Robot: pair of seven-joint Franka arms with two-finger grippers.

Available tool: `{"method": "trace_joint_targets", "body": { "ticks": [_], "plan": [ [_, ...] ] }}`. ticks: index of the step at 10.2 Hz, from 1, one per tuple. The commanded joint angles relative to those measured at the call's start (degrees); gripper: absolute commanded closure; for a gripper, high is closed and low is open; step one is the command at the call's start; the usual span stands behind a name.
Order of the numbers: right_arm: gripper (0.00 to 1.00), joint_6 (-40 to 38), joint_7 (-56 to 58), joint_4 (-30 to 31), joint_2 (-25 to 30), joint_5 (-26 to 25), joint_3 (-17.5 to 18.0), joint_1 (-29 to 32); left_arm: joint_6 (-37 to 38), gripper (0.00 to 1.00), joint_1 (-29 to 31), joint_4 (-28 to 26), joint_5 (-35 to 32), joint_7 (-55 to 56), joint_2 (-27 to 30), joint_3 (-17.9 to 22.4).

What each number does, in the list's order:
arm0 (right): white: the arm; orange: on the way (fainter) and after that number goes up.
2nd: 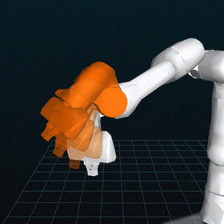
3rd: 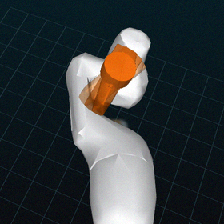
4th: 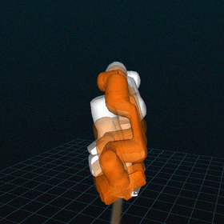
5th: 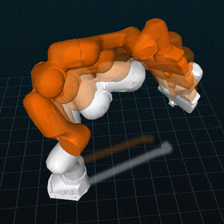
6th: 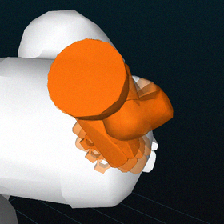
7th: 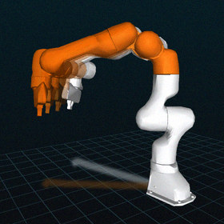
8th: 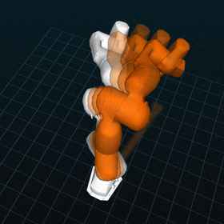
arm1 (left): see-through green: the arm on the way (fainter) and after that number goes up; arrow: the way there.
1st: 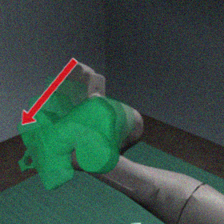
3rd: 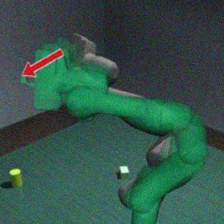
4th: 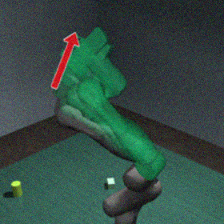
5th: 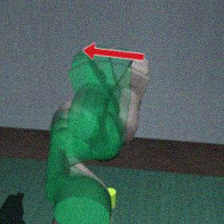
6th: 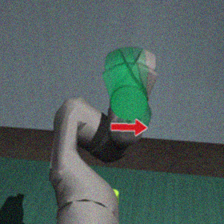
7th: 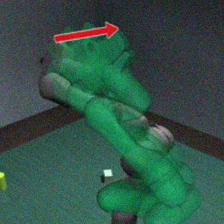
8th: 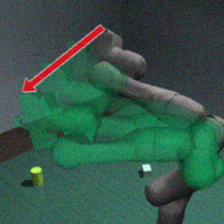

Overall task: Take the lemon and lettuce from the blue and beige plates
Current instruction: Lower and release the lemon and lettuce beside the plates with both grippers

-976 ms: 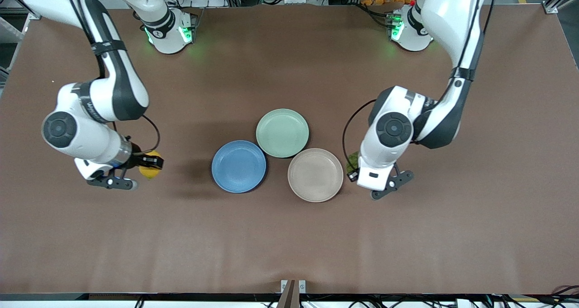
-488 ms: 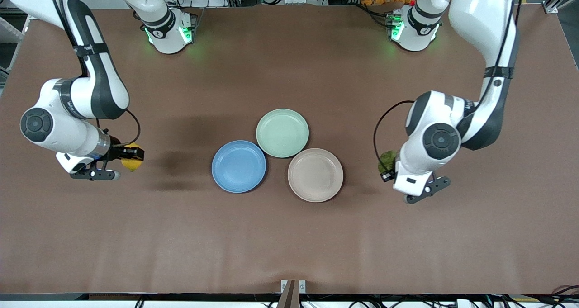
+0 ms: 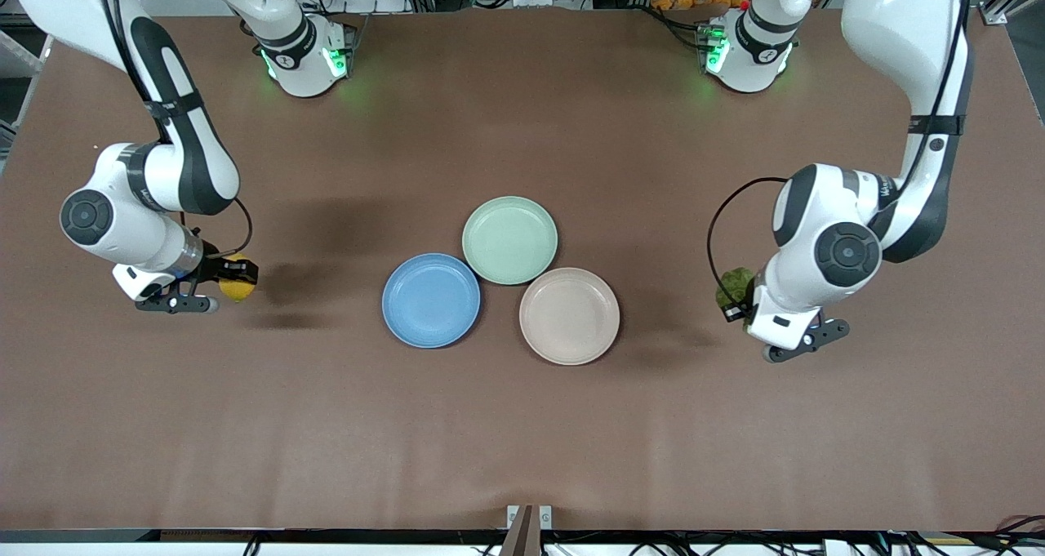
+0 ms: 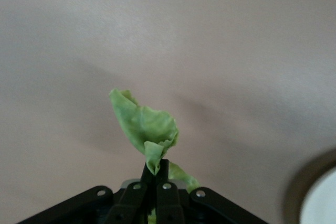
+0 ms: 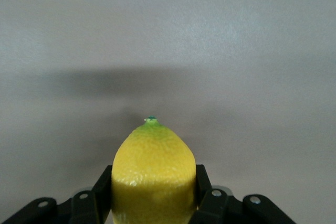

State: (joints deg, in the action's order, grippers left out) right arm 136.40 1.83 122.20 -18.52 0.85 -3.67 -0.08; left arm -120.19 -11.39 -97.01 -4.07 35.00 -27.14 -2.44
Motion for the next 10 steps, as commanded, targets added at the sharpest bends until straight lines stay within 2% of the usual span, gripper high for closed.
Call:
{"method": "trace_joint_targets", "body": {
  "ticks": [1,4,5,6,7,8,9,10],
  "plan": [
    [0.89,3.69,0.63,0.32,-3.09,-0.67,0.24,0.61,-2.41,1.00,3.02,-2.57,-0.67,-4.48,1.39,-0.72],
    [0.87,7.46,0.54,0.14,-6.17,-0.41,0.33,1.74,-5.75,1.00,5.76,-2.40,-0.67,-10.29,-0.98,-0.72],
    [0.84,7.74,0.54,0.05,-6.53,0.02,0.33,1.75,-7.07,1.00,6.28,-2.31,-0.67,-10.48,-1.86,-0.72],
    [0.77,7.75,0.37,-0.04,-6.62,0.20,0.33,1.75,-7.86,1.00,6.29,-2.31,-0.67,-10.83,-2.47,-0.72],
    [0.37,7.75,0.28,-0.04,-6.53,0.21,0.33,1.75,-8.57,0.91,6.11,-2.31,-0.67,-10.83,-2.92,-0.63],
    [0.00,6.96,0.19,-0.38,-6.10,0.21,0.33,1.75,-8.75,0.04,5.68,-2.31,-0.67,-10.83,-3.01,-0.63],
    [0.00,6.87,0.36,-0.56,-5.31,0.21,0.33,1.75,-8.84,0.00,5.67,-2.40,-0.67,-10.83,-2.92,-0.63],
    [0.00,6.69,0.45,-1.26,-4.34,0.21,0.33,1.92,-8.84,0.00,5.67,-3.09,-0.58,-10.74,-2.22,-0.72]
  ]
}}
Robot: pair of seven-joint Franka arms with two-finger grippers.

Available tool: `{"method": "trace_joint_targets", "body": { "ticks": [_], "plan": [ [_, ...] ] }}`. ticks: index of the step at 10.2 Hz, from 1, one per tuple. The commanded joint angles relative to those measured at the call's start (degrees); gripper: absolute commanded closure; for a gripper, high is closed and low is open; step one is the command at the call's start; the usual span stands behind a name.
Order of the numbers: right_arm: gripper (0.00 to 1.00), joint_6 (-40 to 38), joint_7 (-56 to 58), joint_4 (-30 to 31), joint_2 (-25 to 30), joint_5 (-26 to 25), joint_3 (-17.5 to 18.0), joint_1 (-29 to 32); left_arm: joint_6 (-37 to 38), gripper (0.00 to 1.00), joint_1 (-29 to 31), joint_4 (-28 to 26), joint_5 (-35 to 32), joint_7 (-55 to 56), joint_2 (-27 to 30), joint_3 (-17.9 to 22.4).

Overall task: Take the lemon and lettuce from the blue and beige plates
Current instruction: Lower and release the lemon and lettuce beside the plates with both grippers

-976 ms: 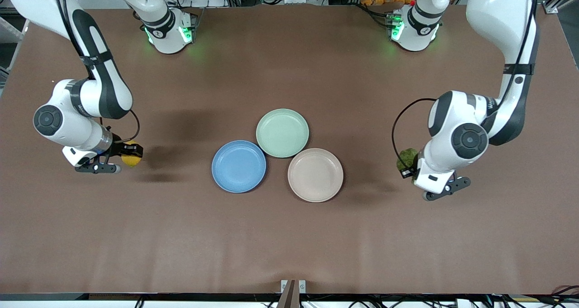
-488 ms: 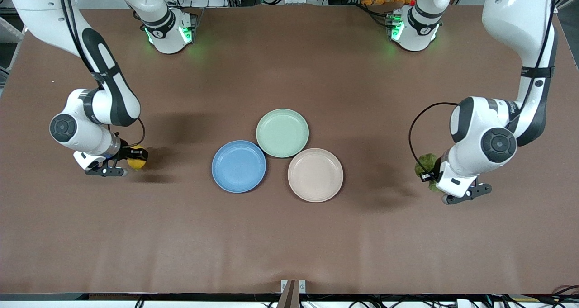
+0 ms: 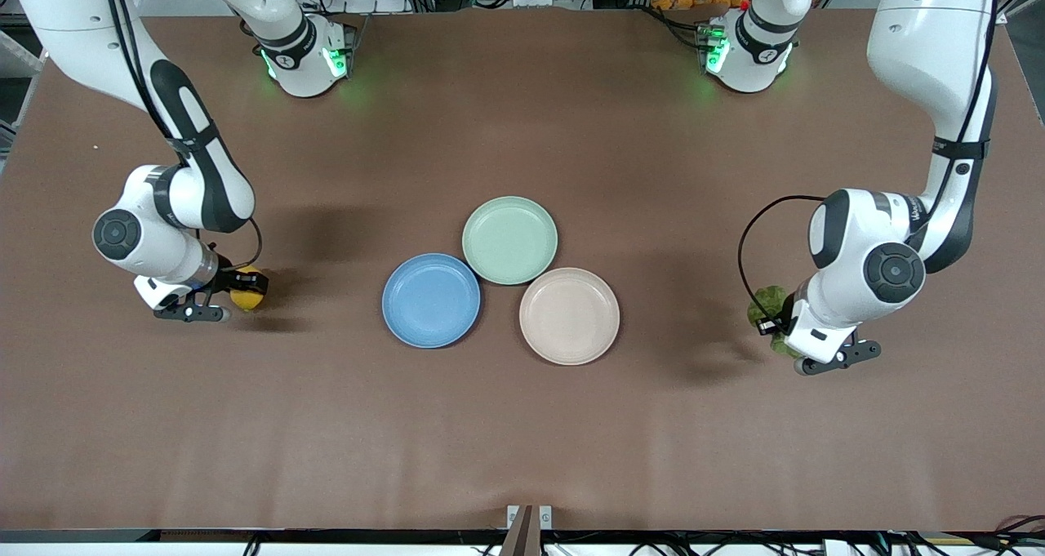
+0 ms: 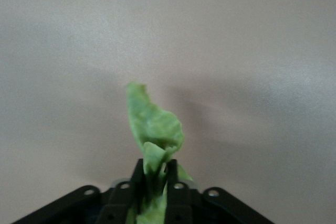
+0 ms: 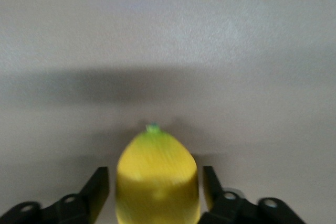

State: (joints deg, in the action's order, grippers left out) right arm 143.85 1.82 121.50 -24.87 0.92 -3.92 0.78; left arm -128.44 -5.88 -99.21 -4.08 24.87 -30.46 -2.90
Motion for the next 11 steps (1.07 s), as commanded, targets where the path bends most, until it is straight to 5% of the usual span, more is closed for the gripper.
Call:
{"method": "trace_joint_targets", "body": {
  "ticks": [1,8,11],
  "plan": [
    [0.00,-2.51,0.46,-1.52,3.24,0.13,0.58,1.59,-0.58,0.00,0.25,-2.29,-0.58,-0.61,2.41,-0.27],
    [0.00,-26.14,0.11,-9.08,17.30,0.13,0.67,0.27,-0.58,0.00,3.76,-19.07,-0.50,-0.17,18.92,-0.27],
    [0.00,-41.05,0.38,-17.84,18.90,-0.04,0.84,0.19,-0.58,0.00,5.17,-26.46,-0.50,-0.26,26.04,-0.27]
  ]
}}
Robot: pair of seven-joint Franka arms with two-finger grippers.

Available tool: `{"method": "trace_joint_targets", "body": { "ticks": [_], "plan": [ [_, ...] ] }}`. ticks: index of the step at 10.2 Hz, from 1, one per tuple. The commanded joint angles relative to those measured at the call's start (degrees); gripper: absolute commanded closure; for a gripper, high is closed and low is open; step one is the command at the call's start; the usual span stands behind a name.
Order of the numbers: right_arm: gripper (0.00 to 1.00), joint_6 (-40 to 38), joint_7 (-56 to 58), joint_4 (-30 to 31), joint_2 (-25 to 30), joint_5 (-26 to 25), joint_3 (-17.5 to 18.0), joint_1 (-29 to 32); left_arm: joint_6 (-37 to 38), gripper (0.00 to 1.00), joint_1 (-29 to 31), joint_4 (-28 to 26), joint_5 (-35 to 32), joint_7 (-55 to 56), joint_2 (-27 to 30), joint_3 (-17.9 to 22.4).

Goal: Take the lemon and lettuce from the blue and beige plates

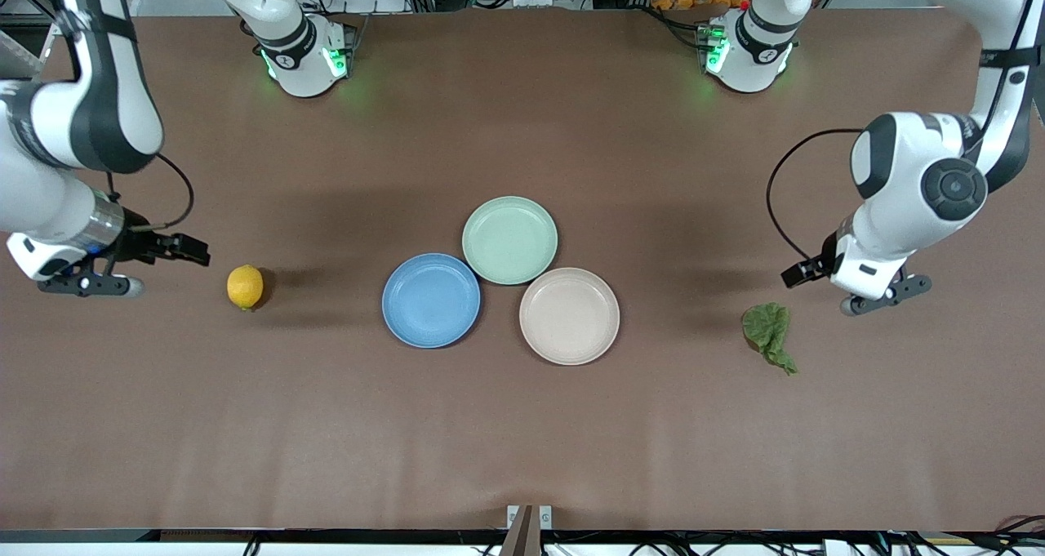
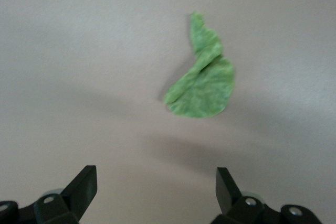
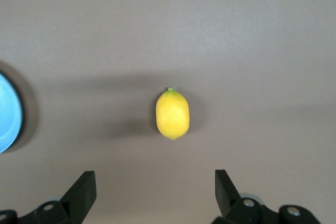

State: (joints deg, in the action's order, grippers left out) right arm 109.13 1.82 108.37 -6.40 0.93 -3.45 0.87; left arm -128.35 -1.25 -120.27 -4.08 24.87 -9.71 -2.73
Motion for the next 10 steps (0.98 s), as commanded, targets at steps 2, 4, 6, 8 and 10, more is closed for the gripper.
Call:
{"method": "trace_joint_targets", "body": {
  "ticks": [2,4,6,8,10],
  "plan": [
    [0.00,-15.39,0.11,-12.44,0.42,-0.57,0.46,0.01,0.38,0.00,0.64,-7.17,-0.58,-2.00,8.56,-0.43],
    [0.00,-22.79,-0.07,-18.34,1.47,-0.75,0.38,0.10,0.56,0.00,0.73,-6.12,-0.58,-10.15,11.19,-0.35],
    [0.00,-28.33,0.02,-22.30,2.53,-0.75,0.20,0.18,0.56,0.00,0.64,-2.70,0.20,-17.64,13.74,-0.35],
    [0.00,-32.90,-0.07,-25.82,3.14,-0.75,0.37,0.18,5.70,0.00,0.12,2.64,1.61,-18.19,15.77,-0.52],
    [0.00,-33.80,-0.07,-26.63,4.37,-0.66,0.46,0.27,19.57,0.00,-0.06,13.34,4.05,-25.53,14.82,-0.44]
  ]
}}
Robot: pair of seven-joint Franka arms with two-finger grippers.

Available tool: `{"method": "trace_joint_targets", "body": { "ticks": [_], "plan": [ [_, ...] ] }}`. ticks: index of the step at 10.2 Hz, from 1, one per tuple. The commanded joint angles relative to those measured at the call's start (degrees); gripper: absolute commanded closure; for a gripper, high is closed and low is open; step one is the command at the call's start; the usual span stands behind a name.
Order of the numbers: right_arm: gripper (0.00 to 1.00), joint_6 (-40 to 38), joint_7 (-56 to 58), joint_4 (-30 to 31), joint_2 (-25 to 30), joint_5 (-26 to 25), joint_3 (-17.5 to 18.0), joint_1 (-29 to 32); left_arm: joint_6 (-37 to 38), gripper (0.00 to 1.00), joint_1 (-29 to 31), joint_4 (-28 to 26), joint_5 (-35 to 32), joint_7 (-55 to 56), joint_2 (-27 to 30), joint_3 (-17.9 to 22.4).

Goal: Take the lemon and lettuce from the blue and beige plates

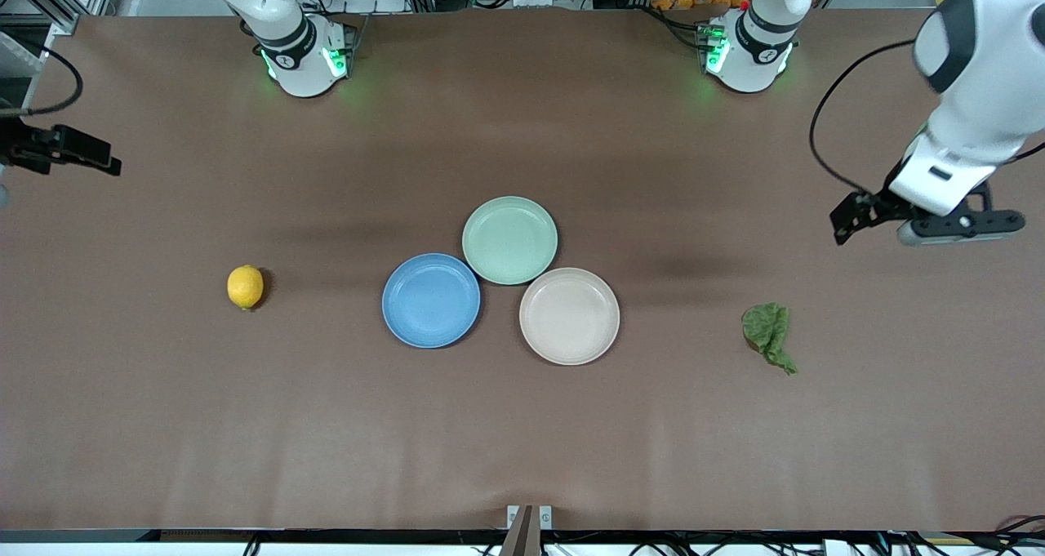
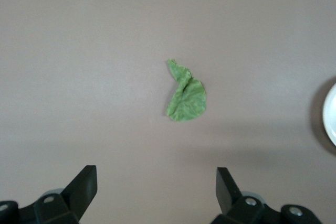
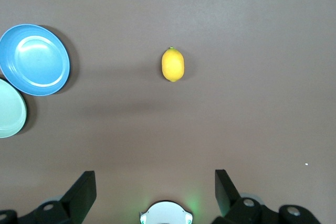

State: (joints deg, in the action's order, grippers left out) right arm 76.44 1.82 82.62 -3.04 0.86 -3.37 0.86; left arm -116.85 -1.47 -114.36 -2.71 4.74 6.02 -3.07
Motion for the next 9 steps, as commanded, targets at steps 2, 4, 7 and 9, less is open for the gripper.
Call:
{"method": "trace_joint_targets", "body": {
  "ticks": [2,4,7,9],
  "plan": [
    [0.00,-1.11,-0.15,-2.62,1.37,-0.60,0.39,0.29,16.62,0.00,0.77,14.57,5.25,-10.61,-1.97,0.08],
    [0.00,-0.50,-0.07,-4.04,1.37,-0.68,0.56,0.55,17.79,0.00,0.42,15.30,5.26,-11.24,-1.80,-0.01],
    [0.00,3.19,-0.15,-2.55,2.51,-0.51,0.47,0.55,22.79,0.00,0.42,17.41,5.08,-11.33,-1.80,-0.01],
    [0.00,5.63,-0.07,2.07,5.66,-0.51,0.47,0.55,23.24,0.00,0.42,17.50,4.99,-12.29,-1.54,-0.01]
  ]
}}
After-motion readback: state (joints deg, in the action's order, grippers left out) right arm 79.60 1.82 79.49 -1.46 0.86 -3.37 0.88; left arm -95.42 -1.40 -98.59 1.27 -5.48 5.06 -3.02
